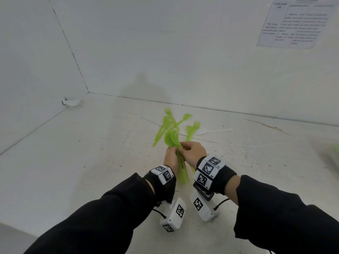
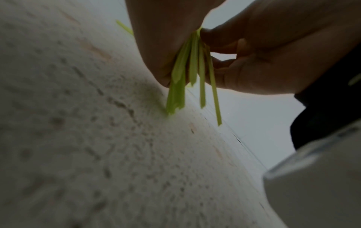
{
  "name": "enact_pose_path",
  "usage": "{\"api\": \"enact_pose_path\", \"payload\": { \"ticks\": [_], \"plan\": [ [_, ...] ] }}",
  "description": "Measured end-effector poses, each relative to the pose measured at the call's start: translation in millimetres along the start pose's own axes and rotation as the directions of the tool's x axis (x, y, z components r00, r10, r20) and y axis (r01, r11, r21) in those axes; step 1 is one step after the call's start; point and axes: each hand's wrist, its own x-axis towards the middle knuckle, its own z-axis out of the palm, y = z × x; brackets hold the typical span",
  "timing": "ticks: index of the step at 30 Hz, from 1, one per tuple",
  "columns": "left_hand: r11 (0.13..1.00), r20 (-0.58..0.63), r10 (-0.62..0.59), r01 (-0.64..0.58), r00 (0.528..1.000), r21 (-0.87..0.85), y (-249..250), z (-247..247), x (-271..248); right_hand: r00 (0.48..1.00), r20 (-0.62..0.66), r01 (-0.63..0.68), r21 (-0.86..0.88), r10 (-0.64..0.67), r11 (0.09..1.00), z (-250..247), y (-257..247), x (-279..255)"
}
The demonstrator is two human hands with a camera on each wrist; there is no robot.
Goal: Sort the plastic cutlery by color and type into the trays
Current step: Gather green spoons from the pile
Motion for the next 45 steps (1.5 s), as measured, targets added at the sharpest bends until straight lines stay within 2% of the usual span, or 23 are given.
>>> {"api": "enact_pose_path", "payload": {
  "ticks": [5, 8, 10, 14, 17, 20, 26, 34, 37, 42, 45],
  "plan": [
    [0.999, 0.003, -0.006, 0.006, 1.0, 0.04, 1.2, -0.7, 1.4, 0.998, -0.06, -0.007, -0.028, 0.006, 1.0, -7.3, -0.9, 2.0],
    [0.995, -0.055, 0.048, -0.043, 0.997, 0.091, 0.2, 0.1, 3.4, 0.999, -0.033, -0.011, 0.024, 0.012, 1.0, -4.6, -2.2, 2.2],
    [0.994, -0.069, 0.056, -0.05, 0.996, 0.093, 0.5, 0.3, 4.7, 1.0, 0.005, 0.027, -0.02, -0.026, 0.999, -2.4, -3.7, 0.0],
    [0.999, 0.039, 0.011, -0.012, 0.999, 0.035, 4.1, 0.5, 6.3, 0.994, 0.03, 0.108, -0.163, -0.104, 0.981, -6.0, -8.9, -4.9],
    [0.996, 0.028, 0.059, -0.061, 0.998, 0.071, 4.7, 0.2, 4.1, 0.989, 0.03, 0.146, -0.203, -0.143, 0.968, -11.2, -13.4, -6.2],
    [0.987, -0.014, 0.135, -0.133, 0.991, 0.089, 2.7, -3.2, 6.2, 0.992, 0.033, 0.124, -0.147, -0.121, 0.981, -16.7, -14.6, -6.4],
    [0.988, 0.009, 0.153, -0.154, 0.988, 0.024, 2.3, -7.2, 6.7, 0.995, 0.074, 0.061, 0.041, -0.064, 0.997, -12.6, -8.6, -0.6],
    [0.991, 0.113, 0.116, -0.107, 0.987, -0.083, 10.3, -6.6, 3.2, 0.991, 0.126, 0.022, 0.093, -0.034, 0.995, -8.9, -3.1, 7.0],
    [0.99, 0.146, 0.058, -0.038, 0.988, -0.138, 12.4, -4.3, 1.3, 0.993, 0.111, 0.042, 0.072, -0.049, 0.997, -4.4, -3.4, 7.1],
    [0.995, 0.151, 0.016, -0.001, 0.988, -0.098, 14.0, -10.7, 4.6, 0.995, 0.1, -0.008, 0.069, 0.001, 0.998, -1.2, -0.8, 7.3],
    [0.997, 0.139, -0.011, 0.022, 0.99, -0.078, 16.2, -14.2, 6.7, 0.985, 0.168, 0.017, 0.052, -0.025, 0.998, -2.0, -2.2, 5.2]
  ]
}}
